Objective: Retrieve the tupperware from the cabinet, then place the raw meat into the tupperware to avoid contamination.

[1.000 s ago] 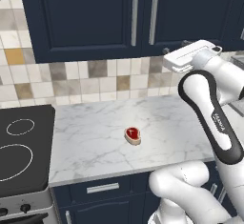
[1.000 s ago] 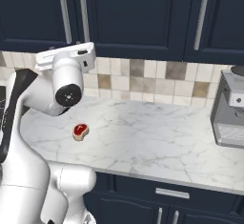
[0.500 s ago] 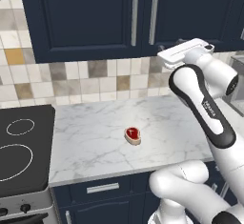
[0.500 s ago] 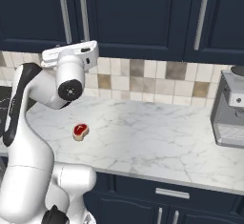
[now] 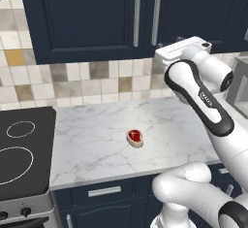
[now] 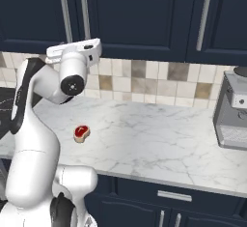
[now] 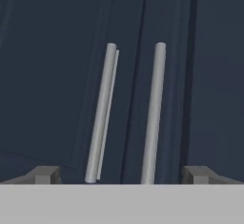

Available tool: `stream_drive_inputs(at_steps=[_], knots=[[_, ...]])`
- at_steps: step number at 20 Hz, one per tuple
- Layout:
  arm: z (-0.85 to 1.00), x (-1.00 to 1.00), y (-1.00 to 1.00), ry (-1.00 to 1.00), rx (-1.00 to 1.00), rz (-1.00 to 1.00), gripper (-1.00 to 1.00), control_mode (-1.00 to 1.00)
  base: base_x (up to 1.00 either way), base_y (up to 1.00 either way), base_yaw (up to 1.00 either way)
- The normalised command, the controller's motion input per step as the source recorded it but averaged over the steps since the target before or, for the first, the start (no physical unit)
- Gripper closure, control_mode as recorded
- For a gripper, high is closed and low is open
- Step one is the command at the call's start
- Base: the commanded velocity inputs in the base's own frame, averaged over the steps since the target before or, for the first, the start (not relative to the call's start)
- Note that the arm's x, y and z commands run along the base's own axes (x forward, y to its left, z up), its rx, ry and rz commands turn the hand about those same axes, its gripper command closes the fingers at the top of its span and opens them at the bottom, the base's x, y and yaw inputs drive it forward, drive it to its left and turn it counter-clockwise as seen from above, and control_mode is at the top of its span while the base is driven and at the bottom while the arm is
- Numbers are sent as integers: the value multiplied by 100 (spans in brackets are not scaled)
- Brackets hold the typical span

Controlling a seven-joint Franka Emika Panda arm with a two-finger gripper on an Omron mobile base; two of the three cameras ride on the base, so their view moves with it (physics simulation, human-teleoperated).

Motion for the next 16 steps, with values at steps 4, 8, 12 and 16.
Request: stream_drive_inputs(at_steps=[4, 8, 12, 16], knots=[[0, 29, 0, 0, 0, 0, -100, -100, 0, 0, 0], [0, 28, 0, 0, 0, 0, -100, -100, 0, 0, 0], [0, 28, -1, 0, 0, 0, -100, -100, 0, 0, 0], [-2, 26, -4, 0, 0, 0, -100, -100, 0, 0, 0]])
